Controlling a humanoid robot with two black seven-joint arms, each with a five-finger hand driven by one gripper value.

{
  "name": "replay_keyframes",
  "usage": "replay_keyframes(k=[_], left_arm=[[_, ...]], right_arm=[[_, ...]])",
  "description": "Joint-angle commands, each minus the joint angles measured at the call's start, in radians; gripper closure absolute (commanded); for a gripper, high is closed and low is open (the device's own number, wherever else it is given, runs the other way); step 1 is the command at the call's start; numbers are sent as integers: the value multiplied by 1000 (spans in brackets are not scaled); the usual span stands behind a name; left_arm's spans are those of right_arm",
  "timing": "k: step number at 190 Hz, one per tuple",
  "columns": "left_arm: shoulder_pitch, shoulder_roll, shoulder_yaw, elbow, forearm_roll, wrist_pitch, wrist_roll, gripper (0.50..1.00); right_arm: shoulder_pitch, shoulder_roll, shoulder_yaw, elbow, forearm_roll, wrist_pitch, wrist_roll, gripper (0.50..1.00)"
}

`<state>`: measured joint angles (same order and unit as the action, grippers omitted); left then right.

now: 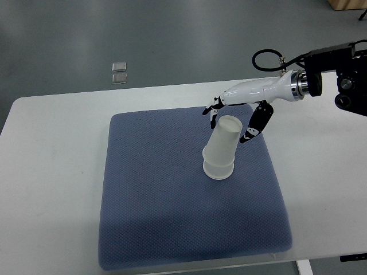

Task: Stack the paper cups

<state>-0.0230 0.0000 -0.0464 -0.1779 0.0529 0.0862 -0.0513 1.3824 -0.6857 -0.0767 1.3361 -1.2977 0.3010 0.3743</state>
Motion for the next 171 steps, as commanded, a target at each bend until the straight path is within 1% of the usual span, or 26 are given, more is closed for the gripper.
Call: replay_keyframes(k=[1, 56, 74, 102, 121, 135, 152, 154, 171], left_arm=[[0, 0, 0, 0, -1, 0, -1, 500], [0, 0, 0, 0, -1, 0, 1, 500], [0, 0, -1, 0, -1, 0, 1, 500], [0, 0, 0, 0, -1, 0, 1, 500], [0, 0, -1, 0, 1, 0, -1, 500], [0, 0, 0, 0, 1, 0, -1, 500], [0, 0, 0, 0, 1, 0, -1, 500], [0, 0, 0, 0, 1, 0, -1, 500], [0, 0, 0, 0, 1, 1, 1, 500]], right_arm=[[1, 0, 0, 0, 0, 1, 0, 599], [9, -8, 22, -5, 1, 12, 0, 599], [12, -9, 48, -40, 1, 15, 0, 599], [10, -9, 106, -127, 40, 18, 2, 599], [10, -9, 117, -207, 161, 17, 2, 599], [6, -9, 126, -285, 299, 13, 2, 599], [-5, 6, 152, -393, 506, 0, 2, 599], [-5, 6, 152, -393, 506, 0, 2, 599], [-43, 28, 195, -489, 754, -3, -2, 599]])
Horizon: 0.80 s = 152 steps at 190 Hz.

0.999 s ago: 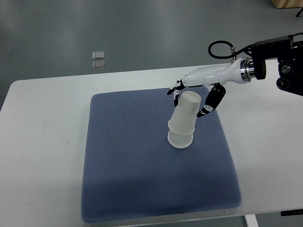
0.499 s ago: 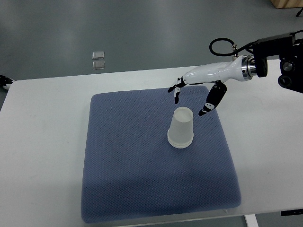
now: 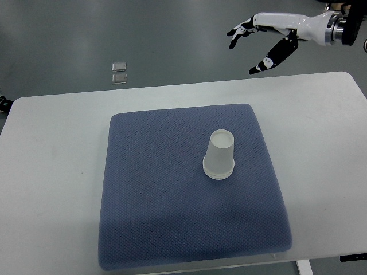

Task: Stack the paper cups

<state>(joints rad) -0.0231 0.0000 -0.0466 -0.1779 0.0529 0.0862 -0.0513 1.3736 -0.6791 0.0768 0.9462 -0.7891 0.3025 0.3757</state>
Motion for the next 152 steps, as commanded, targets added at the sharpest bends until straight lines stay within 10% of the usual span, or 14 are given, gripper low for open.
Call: replay_keyframes(k=[1, 109, 152], left_arm=[[0, 0, 1, 0, 1, 1, 1, 500], [0, 0, -1, 0, -1, 0, -1, 500], [0, 0, -1, 0, -1, 0, 1, 500]], right_arm=[[-34, 21, 41, -99, 246, -5, -3, 599], [-287, 128, 262, -261, 1053, -250, -6, 599], [-350, 184, 267, -256, 1139, -241, -27, 597]])
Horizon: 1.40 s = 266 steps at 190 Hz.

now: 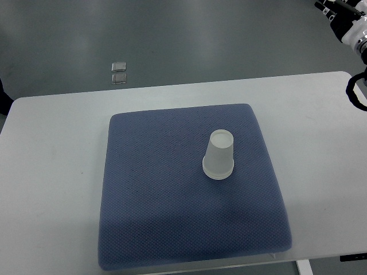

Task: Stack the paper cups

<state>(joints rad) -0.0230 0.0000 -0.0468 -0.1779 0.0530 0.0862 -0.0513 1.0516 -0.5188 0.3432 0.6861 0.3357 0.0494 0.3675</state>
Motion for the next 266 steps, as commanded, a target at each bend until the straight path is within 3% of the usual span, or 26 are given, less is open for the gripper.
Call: replay_keyframes(k=[1, 22, 42, 68, 127, 266], left_arm=[[0, 0, -1, 0, -1, 0, 1, 500], [0, 0, -1, 0, -1, 1, -1, 500], [0, 0, -1, 0, 1, 0, -1, 500], [0, 0, 1, 0, -1, 0, 1, 500], [0, 0, 1, 0, 1, 0, 1, 500], [0, 0, 1, 0, 1, 1, 1, 500]], right_arm=[[-28, 23, 0, 4, 14, 12, -19, 597], [-56, 45, 0, 7, 6, 47, -82, 587], [-76, 62, 0, 7, 3, 58, -82, 587], [-120, 85, 7, -5, -50, 125, -64, 587], [-133, 106, 20, -39, -104, 116, -4, 587], [-209, 135, 22, -62, -110, 113, 7, 587]])
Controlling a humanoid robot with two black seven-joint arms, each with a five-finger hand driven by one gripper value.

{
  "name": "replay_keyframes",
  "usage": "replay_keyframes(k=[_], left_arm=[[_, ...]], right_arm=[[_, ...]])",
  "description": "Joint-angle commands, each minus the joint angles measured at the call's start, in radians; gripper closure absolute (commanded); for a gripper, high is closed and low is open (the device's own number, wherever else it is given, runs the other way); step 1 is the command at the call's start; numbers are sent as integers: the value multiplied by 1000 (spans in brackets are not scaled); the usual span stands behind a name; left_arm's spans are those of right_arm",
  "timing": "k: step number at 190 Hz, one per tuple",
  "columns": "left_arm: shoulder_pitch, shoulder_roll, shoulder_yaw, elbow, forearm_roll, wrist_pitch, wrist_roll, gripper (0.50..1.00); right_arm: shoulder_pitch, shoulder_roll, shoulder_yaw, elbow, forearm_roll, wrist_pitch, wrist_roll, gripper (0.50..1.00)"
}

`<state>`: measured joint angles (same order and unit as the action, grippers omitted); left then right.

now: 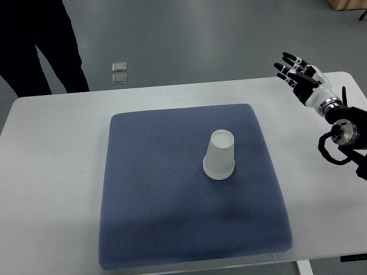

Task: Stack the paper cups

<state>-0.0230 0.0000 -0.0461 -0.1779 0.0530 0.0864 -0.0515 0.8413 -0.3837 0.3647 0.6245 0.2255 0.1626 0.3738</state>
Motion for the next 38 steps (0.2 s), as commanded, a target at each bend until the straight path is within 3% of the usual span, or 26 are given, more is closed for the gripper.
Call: replay_keyframes(k=[1, 38], left_arm=[[0, 0, 0, 0, 1, 1, 1, 500], [0, 0, 0, 0, 1, 0, 1, 500]], right_arm=[[1, 0, 0, 0, 0, 0, 0, 587], [1, 0, 2, 0, 0, 2, 19, 587]])
